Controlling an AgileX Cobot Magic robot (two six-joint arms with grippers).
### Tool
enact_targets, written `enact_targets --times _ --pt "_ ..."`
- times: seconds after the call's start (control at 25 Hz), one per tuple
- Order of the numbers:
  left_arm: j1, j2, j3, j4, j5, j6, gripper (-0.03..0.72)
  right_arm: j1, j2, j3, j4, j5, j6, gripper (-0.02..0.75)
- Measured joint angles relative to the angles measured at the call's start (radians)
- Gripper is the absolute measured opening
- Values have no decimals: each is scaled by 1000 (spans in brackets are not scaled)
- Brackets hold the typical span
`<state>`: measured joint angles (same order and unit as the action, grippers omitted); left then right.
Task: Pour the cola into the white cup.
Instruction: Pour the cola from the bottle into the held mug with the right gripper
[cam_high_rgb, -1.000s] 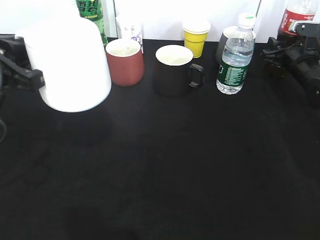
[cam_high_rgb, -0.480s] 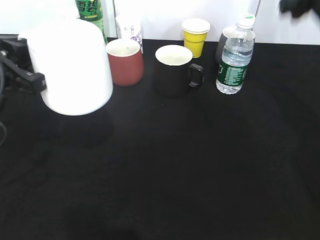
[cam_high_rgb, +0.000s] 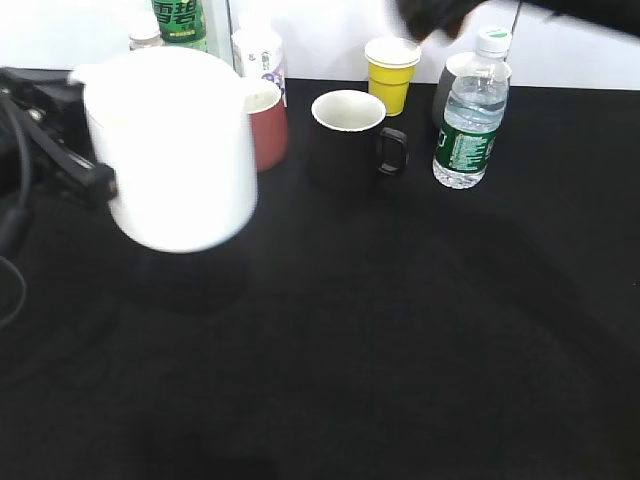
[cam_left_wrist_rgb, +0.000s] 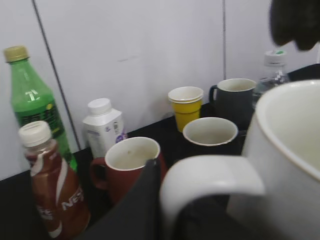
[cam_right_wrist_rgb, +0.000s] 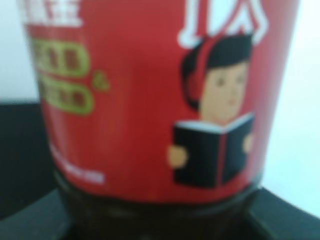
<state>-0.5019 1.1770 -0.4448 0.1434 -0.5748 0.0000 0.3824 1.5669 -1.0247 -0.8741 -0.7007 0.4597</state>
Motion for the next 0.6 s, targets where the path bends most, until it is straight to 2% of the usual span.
enact_targets --times 0.04,0.12,0.28,0.32,0.6 --pt "-12 0 0 2 22 -10 36 39 4 0 -47 20 -1 394" --pt "-17 0 0 5 83 -50 36 49 38 0 -66 23 -35 394" --pt "-18 0 0 5 97 -62 36 49 101 0 -68 22 -244 394" --pt "-18 0 0 5 97 -62 36 49 117 0 -61 -22 -370 394" --pt "-18 0 0 13 98 -62 36 49 139 0 36 -128 -744 393"
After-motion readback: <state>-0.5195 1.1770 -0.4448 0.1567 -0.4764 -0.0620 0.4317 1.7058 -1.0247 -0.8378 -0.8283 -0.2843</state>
